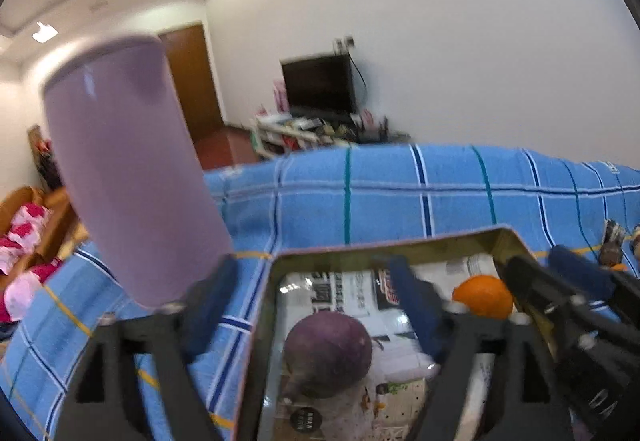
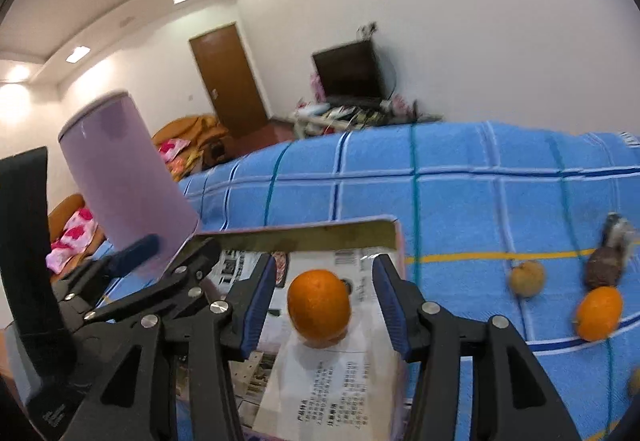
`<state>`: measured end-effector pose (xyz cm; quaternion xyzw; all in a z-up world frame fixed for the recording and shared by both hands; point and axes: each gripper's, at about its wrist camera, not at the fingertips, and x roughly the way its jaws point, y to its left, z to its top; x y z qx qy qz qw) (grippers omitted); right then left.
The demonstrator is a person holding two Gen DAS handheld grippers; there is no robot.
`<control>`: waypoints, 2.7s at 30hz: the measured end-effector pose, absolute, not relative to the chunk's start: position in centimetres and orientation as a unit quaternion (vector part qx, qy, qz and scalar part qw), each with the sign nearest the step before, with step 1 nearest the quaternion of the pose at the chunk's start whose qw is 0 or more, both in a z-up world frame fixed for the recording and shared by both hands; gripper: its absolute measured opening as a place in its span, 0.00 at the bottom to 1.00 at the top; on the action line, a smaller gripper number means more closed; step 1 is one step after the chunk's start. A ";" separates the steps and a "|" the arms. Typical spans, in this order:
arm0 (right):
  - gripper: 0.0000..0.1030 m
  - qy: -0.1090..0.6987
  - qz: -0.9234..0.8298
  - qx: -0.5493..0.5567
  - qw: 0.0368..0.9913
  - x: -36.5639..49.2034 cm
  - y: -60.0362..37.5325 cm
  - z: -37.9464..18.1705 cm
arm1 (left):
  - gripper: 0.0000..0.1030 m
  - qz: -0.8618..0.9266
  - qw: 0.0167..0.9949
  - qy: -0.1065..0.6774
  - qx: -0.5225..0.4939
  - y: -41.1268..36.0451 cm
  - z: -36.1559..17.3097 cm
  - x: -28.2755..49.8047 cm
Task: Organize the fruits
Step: 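Open both tools to release the beet and orange inside the tin, then grasp a small brown round fruit with the right tool while the left tool grasps another orange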
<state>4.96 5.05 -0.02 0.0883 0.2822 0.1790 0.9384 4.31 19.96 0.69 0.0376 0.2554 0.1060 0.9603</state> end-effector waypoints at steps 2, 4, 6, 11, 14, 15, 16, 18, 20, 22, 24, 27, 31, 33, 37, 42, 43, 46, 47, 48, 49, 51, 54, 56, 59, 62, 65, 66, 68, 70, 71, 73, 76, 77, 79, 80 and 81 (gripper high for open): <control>0.53 0.259 0.160 0.085 0.949 4.1 4.4 0.6 | 0.96 0.104 0.964 0.241 0.040 19.6 1.1 3.7; 0.66 0.233 0.128 0.078 0.961 3.1 3.6 1.2 | 0.97 0.102 0.967 0.231 0.040 19.2 1.3 3.3; 0.73 0.209 0.100 0.073 0.970 2.4 2.9 1.7 | 0.98 0.101 0.968 0.225 0.040 18.8 1.4 2.9; 0.73 0.192 0.045 0.018 0.980 1.2 2.5 1.9 | 0.99 0.094 0.970 0.219 0.052 17.5 1.5 2.3; 0.73 0.204 0.036 0.016 0.978 1.1 1.8 1.7 | 1.00 0.088 0.970 0.223 0.044 17.2 1.4 2.0; 0.73 0.204 0.033 0.022 0.978 1.1 1.5 1.7 | 1.00 0.084 0.970 0.226 0.039 17.2 1.3 2.1; 0.73 0.203 0.031 0.024 0.978 1.0 1.2 1.7 | 1.00 0.081 0.969 0.229 0.036 17.2 1.3 2.1; 0.73 0.202 0.028 0.029 0.979 0.8 0.8 1.8 | 1.00 0.079 0.970 0.227 0.034 17.1 1.1 2.0; 0.73 0.207 0.027 0.030 0.977 0.5 0.5 1.7 | 1.00 0.081 0.971 0.222 0.036 16.8 1.1 1.8; 0.73 0.213 0.027 0.030 0.976 0.1 0.2 1.8 | 1.00 0.082 0.972 0.219 0.036 16.7 1.1 1.6; 0.73 0.217 0.026 0.029 0.975 -0.1 0.1 1.7 | 1.00 0.082 0.973 0.215 0.031 16.6 1.1 1.4; 0.73 0.219 0.025 0.031 0.975 -0.8 -0.4 1.7 | 1.00 0.081 0.974 0.212 0.023 16.6 1.2 1.1; 0.73 0.220 0.023 0.031 0.975 -1.5 -1.0 1.7 | 1.00 0.080 0.974 0.211 0.017 16.5 1.3 0.8; 0.73 0.220 0.022 0.029 0.975 -1.9 -1.3 1.7 | 1.00 0.078 0.975 0.210 0.013 16.3 1.3 0.5; 0.73 0.220 0.023 0.025 0.975 -2.5 -1.8 1.7 | 1.00 0.077 0.976 0.204 0.009 16.1 1.5 -0.1; 0.73 0.223 0.023 0.019 0.974 -2.9 -2.5 1.8 | 1.00 0.078 0.975 0.208 -0.004 16.2 1.5 -0.9; 0.73 0.224 0.022 0.017 0.974 -3.0 -2.7 1.8 | 1.00 0.079 0.975 0.208 -0.006 16.2 1.4 -1.0; 0.73 0.225 0.018 0.015 0.974 -3.5 -3.7 1.8 | 1.00 0.083 0.975 0.204 -0.006 16.1 1.4 -1.5; 0.73 0.225 0.017 0.016 0.974 -3.6 -4.0 1.8 | 1.00 0.084 0.975 0.204 -0.005 16.0 1.4 -1.6; 0.73 0.226 0.016 0.017 0.974 -3.8 -4.4 1.8 | 1.00 0.084 0.975 0.204 -0.005 16.0 1.4 -1.7; 0.73 0.227 0.016 0.017 0.974 -3.9 -4.7 1.8 | 1.00 0.084 0.975 0.204 -0.004 15.9 1.4 -1.8; 0.73 0.229 0.014 0.017 0.973 -4.2 -5.5 1.7 | 1.00 0.083 0.975 0.205 -0.004 15.7 1.4 -1.9; 0.73 0.230 0.008 0.020 0.973 -4.7 -6.8 1.7 | 1.00 0.082 0.975 0.205 -0.002 15.3 1.3 -2.2; 0.73 0.233 0.004 0.021 0.972 -4.8 -7.6 1.7 | 1.00 0.081 0.975 0.207 -0.001 15.0 1.4 -2.4; 0.73 0.235 -0.001 0.024 0.972 -5.1 -8.8 1.7 | 1.00 0.072 0.975 0.210 0.000 14.5 1.4 -2.6; 0.73 0.238 -0.012 0.019 0.971 -5.3 -10.2 1.7 | 1.00 0.059 0.975 0.215 0.000 13.8 1.3 -2.9; 0.73 0.239 -0.026 0.025 0.970 -5.7 -12.1 1.7 | 1.00 0.042 0.974 0.223 0.004 12.9 1.2 -3.0; 0.73 0.241 -0.030 0.028 0.970 -5.8 -12.8 1.7 | 1.00 0.038 0.974 0.223 0.007 12.5 1.2 -3.1; 0.73 0.248 -0.038 0.042 0.967 -5.9 -14.4 1.6 | 1.00 0.029 0.974 0.223 0.014 11.8 1.2 -3.3; 0.73 0.255 -0.045 0.057 0.964 -5.9 -15.9 1.5 | 1.00 0.020 0.974 0.225 0.021 11.0 1.2 -3.5; 0.73 0.259 -0.049 0.066 0.962 -5.9 -16.7 1.5 | 1.00 0.016 0.973 0.227 0.024 10.5 1.2 -3.6; 0.73 0.266 -0.054 0.084 0.959 -6.0 -18.0 1.3 | 1.00 0.005 0.972 0.232 0.030 9.6 1.2 -3.8; 0.73 0.285 -0.056 0.109 0.951 -5.9 -19.9 0.7 | 1.00 -0.019 0.969 0.244 0.038 7.9 1.1 -4.1; 0.73 0.292 -0.054 0.114 0.948 -5.8 -20.3 0.5 | 1.00 -0.027 0.968 0.248 0.041 7.3 1.0 -4.2; 0.73 0.307 -0.043 0.117 0.943 -5.6 -20.6 0.2 | 1.00 -0.043 0.964 0.257 0.046 6.2 0.9 -4.4; 0.73 0.316 -0.032 0.117 0.941 -5.3 -20.6 0.0 | 1.00 -0.051 0.962 0.262 0.050 5.6 0.8 -4.4; 0.73 0.325 -0.021 0.115 0.938 -5.0 -20.4 -0.2 | 1.00 -0.056 0.961 0.267 0.053 5.0 0.7 -4.5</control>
